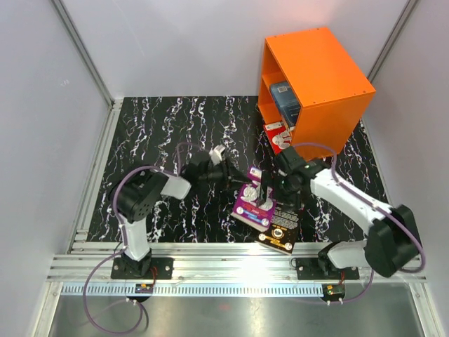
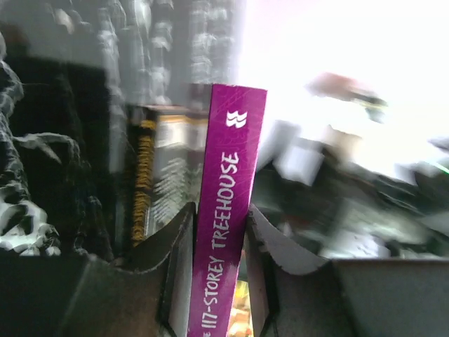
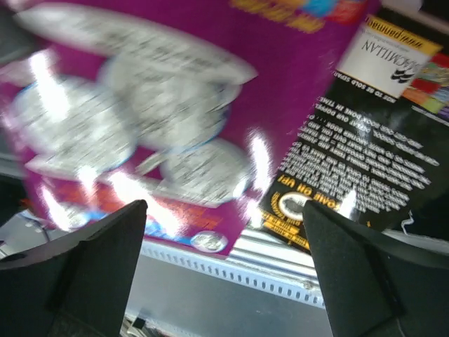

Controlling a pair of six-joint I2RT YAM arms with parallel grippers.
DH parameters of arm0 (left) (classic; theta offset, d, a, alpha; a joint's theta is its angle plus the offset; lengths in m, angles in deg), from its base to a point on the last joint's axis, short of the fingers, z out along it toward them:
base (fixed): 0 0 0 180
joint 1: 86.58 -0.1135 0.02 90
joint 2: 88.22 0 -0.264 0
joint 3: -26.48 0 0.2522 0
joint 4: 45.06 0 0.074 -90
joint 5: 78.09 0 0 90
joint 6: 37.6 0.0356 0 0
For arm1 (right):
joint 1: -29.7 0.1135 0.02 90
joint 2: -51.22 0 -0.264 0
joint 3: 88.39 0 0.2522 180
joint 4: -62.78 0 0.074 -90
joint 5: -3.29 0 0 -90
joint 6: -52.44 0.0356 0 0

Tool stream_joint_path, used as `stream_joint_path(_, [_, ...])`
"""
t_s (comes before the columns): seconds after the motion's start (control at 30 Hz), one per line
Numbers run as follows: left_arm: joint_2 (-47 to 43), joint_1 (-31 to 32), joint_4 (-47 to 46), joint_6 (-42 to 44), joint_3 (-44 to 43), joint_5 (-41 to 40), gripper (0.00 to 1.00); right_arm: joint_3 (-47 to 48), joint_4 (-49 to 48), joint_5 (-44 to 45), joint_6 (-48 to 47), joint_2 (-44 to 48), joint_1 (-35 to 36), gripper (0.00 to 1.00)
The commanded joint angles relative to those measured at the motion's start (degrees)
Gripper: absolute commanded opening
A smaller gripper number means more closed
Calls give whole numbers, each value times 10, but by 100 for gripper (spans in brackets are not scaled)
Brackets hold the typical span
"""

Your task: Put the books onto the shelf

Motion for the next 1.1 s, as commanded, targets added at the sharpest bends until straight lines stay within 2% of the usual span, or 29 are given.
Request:
stream_joint_path(0.0, [-74, 8, 406, 300, -167, -76, 0, 133, 114, 80, -13, 85, 6, 100])
stream_joint_path(0.03, [-67, 8, 512, 331, -222, -94, 0, 151, 134, 87, -14, 91, 6, 100])
stream_joint_path(0.1, [-59, 6, 613, 387, -267, -143, 0, 198, 187, 110, -7, 108, 5, 100])
stream_joint_path(0.23, [-39, -20, 626, 392, -318, -168, 0, 263, 273, 151, 16, 150, 6, 100])
stream_joint_path(0.37, [-15, -49, 566, 342, -351, -165, 0, 328, 335, 194, 39, 186, 5, 100])
stream_joint_path(0.47, [26, -65, 494, 310, -386, -105, 0, 350, 376, 228, 49, 189, 5, 100])
stream_joint_path(0.57, [80, -71, 468, 296, -469, -29, 0, 350, 394, 243, 63, 194, 5, 100])
stream_joint_path(0.6, [107, -72, 439, 289, -511, 23, 0, 348, 396, 244, 66, 195, 5, 100])
stream_joint_path(0.73, [165, -83, 372, 239, -604, 98, 0, 350, 415, 255, 83, 196, 5, 100])
stream_joint_path(0.77, [174, -86, 349, 201, -620, 105, 0, 350, 419, 256, 88, 196, 5, 100])
stream_joint_path(0.93, [230, -105, 350, 178, -721, 82, 0, 358, 441, 272, 103, 197, 5, 100])
stream_joint_path(1.07, [295, -105, 244, 66, -735, 54, 0, 361, 446, 281, 109, 193, 4, 100])
